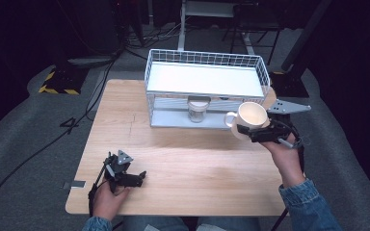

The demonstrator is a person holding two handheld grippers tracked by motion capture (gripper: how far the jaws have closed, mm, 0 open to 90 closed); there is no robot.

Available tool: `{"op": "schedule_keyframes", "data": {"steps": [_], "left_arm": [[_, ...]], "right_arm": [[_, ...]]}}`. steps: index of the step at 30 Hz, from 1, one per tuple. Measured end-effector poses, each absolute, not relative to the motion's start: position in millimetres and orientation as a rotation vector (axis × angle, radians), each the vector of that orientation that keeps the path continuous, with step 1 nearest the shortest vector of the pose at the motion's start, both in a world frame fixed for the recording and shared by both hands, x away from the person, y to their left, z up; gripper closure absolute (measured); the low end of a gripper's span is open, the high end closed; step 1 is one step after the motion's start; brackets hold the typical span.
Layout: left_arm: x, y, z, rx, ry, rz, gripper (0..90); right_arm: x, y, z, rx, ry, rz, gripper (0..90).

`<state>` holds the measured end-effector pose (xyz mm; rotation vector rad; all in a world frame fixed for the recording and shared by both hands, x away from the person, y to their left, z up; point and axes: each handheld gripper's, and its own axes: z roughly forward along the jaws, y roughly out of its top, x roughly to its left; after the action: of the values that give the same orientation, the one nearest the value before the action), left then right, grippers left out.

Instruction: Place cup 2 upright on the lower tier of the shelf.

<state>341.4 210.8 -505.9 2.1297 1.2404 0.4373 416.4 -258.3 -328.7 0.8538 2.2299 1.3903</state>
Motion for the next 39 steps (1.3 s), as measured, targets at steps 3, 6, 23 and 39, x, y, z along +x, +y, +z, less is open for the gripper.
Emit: {"op": "schedule_keyframes", "data": {"steps": [3, 6, 23, 39], "left_arm": [[341.7, 210.4, -506.1, 2.126, 1.242, 0.437, 0.2], [342.2, 209.9, -506.2, 2.123, 1.247, 0.438, 0.2], [343.3, 208.8, -506.0, 2.121, 1.258, 0.447, 0.1], [343.3, 208.7, -505.9, 2.12, 1.259, 0.446, 0.1]], "right_arm": [[422.0, -255.2, -316.3, 0.857, 2.229, 1.397, 9.2], [425.0, -253.4, -310.4, 0.856, 2.228, 1.402, 9.1], [458.4, -219.3, -264.1, 0.803, 2.22, 1.408, 9.1], [504.5, -177.8, -251.6, 0.822, 2.226, 1.373, 9.1]]}}
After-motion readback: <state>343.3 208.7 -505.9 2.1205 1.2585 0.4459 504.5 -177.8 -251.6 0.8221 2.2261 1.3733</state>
